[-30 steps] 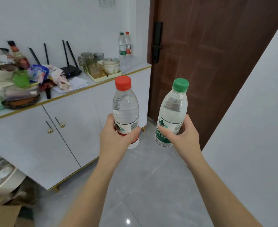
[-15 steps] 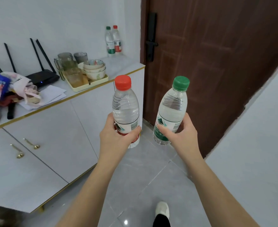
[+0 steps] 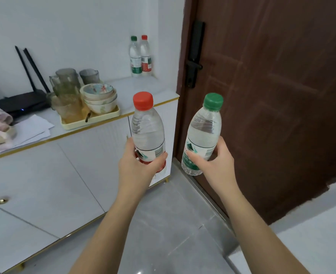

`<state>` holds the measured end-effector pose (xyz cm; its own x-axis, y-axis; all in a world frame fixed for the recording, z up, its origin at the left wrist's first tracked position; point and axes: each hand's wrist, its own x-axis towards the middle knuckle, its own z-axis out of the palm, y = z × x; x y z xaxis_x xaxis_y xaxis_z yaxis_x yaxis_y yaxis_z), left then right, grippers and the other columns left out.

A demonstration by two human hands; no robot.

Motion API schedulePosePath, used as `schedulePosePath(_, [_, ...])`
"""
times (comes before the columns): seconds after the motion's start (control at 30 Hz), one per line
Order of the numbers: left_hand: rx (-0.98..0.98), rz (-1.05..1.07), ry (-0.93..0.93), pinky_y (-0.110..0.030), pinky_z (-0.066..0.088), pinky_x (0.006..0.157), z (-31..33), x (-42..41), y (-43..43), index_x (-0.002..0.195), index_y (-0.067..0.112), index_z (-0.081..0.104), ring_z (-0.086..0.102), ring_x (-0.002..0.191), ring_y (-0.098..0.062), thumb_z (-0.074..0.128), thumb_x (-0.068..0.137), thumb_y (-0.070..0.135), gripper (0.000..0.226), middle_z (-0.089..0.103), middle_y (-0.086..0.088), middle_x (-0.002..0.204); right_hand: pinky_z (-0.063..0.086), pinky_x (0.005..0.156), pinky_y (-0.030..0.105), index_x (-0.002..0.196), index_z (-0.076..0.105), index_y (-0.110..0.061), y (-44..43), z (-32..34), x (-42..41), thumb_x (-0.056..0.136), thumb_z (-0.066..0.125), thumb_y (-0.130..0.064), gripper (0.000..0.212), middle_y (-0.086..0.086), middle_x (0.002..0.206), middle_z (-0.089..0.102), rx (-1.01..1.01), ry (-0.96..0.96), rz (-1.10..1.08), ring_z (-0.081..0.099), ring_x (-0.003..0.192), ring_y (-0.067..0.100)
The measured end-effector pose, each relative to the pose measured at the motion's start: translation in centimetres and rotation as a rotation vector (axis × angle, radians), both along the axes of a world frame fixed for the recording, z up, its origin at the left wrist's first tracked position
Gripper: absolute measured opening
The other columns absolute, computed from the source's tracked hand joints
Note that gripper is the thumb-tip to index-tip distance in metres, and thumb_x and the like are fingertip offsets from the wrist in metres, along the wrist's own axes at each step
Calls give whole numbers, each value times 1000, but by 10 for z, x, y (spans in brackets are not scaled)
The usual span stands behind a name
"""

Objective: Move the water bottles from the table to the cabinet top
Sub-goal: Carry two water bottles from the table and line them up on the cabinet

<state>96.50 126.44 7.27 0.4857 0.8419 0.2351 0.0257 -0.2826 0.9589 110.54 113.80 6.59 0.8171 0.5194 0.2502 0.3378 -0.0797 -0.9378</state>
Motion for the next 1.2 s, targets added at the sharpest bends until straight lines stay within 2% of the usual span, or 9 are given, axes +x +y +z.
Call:
schedulePosePath(0.13, [-15,40,3,-5,46,61,3,34,17,103,38,51,63,81,11,87,68,19,54,64,25,92,54,81,21,118,58,-31,24,1,39,72,86,-22,55,-33,98,66,3,3,30,64,95,-8])
schedulePosePath(0.3, [-2,64,-3,-4,46,62,5,78,49,102,41,50,61,83,14,86,70,19,53,63,25,94,54,80,19,115,58,-32,62,0,86,71,85,-21,53,-31,99,67,8,9,68,64,95,-7])
schedulePosePath(0.47, [-16,66,-39,-6,47,60,-1,129,97,109,28,55,64,79,9,84,71,8,52,67,23,87,52,75,13,113,61,-28,115,-5,137,71,86,-17,50,-23,97,70,22,24,75,66,91,-6])
schedulePosePath(0.57, [-9,83,-17,-7,47,61,-6,162,136,99,35,52,64,77,10,85,70,12,50,66,31,82,52,73,12,112,62,-26,156,-7,170,71,86,-15,49,-21,97,71,38,26,88,66,90,-6])
schedulePosePath(0.63, [-6,93,-11,-7,47,60,-6,185,164,96,36,51,63,75,10,85,70,13,49,66,30,81,53,74,14,114,62,-24,187,-6,192,71,86,-15,50,-19,99,71,40,31,92,66,92,-5])
schedulePosePath(0.77, [-10,114,19,-5,44,59,-5,228,217,99,32,51,61,75,12,84,70,12,48,65,23,79,56,78,21,114,61,-24,244,-4,234,70,86,-16,51,-18,101,71,30,27,101,67,94,-2])
schedulePosePath(0.87, [-13,141,57,-7,46,64,-11,253,254,105,27,54,62,79,9,85,68,18,49,65,30,86,56,78,21,115,61,-25,280,-7,261,71,86,-16,51,-20,100,71,28,30,85,67,94,-3])
schedulePosePath(1.03, [-70,180,97,-9,46,58,-23,284,296,104,22,55,64,70,1,83,69,15,46,68,12,80,55,73,16,118,60,-21,327,-17,295,72,85,-15,53,-16,102,70,11,80,124,66,92,-5])
schedulePosePath(1.2, [-116,222,112,-7,44,54,-32,307,317,108,18,56,61,64,6,83,70,9,47,67,10,82,58,79,25,115,61,-18,363,-32,320,70,86,-12,51,-12,101,72,-16,92,142,68,93,-1])
